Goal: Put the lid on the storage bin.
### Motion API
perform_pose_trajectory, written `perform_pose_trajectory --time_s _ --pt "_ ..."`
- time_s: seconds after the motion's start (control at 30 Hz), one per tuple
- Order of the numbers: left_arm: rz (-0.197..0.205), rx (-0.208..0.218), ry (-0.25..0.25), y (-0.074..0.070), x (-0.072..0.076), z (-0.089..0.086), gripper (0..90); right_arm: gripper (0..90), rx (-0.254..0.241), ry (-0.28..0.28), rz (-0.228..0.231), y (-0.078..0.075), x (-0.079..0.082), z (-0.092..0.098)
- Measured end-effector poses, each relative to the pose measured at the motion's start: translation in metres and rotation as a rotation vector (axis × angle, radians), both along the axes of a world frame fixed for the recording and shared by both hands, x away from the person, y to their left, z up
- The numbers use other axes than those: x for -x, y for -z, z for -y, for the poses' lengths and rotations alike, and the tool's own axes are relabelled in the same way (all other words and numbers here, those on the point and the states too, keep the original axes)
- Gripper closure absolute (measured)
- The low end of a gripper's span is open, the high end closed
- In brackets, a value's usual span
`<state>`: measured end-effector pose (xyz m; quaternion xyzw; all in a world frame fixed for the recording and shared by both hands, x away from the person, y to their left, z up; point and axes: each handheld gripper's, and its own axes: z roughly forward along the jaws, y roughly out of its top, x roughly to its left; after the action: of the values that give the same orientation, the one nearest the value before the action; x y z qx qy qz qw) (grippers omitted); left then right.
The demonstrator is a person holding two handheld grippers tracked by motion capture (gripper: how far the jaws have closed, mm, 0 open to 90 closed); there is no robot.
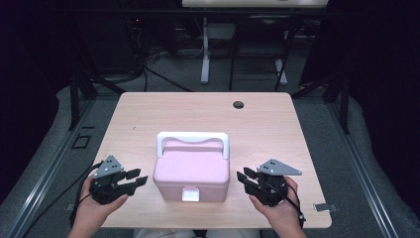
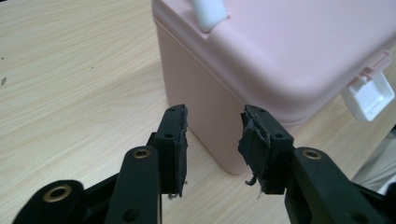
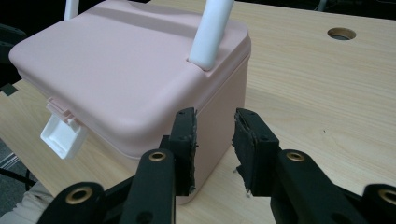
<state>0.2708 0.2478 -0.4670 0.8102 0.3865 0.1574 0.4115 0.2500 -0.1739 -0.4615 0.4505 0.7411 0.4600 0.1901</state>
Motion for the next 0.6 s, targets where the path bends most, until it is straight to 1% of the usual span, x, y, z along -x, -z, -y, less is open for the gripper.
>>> perform_pose_trajectory --time_s 0.07,0.17,0.37,0.5,0.6 --pt "-0.002 0.020 -0.016 0.002 -0.002 -0.003 58.3 68.2 0.001 0.005 0.002 0.001 -0.001 0.001" --pt "0.004 0.017 -0.031 0.004 -0.005 -0.007 56.1 67.8 0.004 0.016 0.008 0.003 -0.003 0.004" --pt "0.007 0.026 -0.062 0.011 -0.010 -0.014 53.0 66.6 0.009 0.039 0.008 0.008 -0.007 0.010" --pt "0.020 0.021 -0.091 0.018 -0.015 -0.018 51.1 65.7 0.010 0.046 0.006 0.012 -0.010 0.012" --pt "0.016 0.012 -0.102 0.025 -0.019 -0.022 49.5 64.9 0.016 0.053 0.005 0.015 -0.012 0.013"
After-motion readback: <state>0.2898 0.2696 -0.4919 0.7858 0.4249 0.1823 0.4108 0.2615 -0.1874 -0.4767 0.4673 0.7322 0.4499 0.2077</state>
